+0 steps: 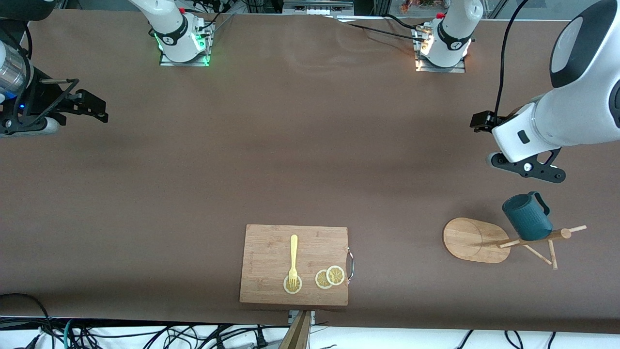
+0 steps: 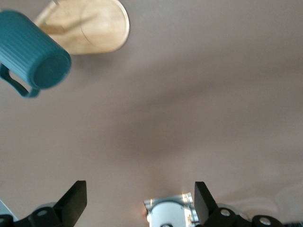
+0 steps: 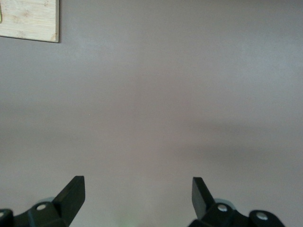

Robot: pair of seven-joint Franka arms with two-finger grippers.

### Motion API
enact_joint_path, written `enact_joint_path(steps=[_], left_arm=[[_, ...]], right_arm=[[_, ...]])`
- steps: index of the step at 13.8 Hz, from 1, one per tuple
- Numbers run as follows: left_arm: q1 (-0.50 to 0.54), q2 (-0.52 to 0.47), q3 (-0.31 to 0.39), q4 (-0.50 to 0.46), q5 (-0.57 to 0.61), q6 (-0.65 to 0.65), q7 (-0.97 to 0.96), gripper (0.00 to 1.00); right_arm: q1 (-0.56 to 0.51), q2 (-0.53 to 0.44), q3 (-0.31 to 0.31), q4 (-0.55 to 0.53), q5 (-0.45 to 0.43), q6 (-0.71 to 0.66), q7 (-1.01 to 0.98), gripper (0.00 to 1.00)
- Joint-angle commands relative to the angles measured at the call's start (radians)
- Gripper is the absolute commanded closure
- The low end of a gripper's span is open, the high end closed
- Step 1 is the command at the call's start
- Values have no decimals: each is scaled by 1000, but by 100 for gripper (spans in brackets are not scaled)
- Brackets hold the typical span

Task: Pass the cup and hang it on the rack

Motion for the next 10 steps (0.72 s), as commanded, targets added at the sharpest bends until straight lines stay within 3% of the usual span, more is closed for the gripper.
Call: enact_joint_path(steps=[1,3,7,10], left_arm=[[0,-217,67,-312,-21,246,-2,0],[37,-359,72,-538,-56,460,-3,0],[65,-544,74,-813,-103,621,-63,0],[68,-553,66,-837,-104,631,-80,0]], right_arm=[[-10,1,9,7,18,8,-8,0],[-9,1,9,7,18,9,-6,0],[-10,3,9,6,24,9,-8,0],[-10,3,9,6,24,3,-8,0]])
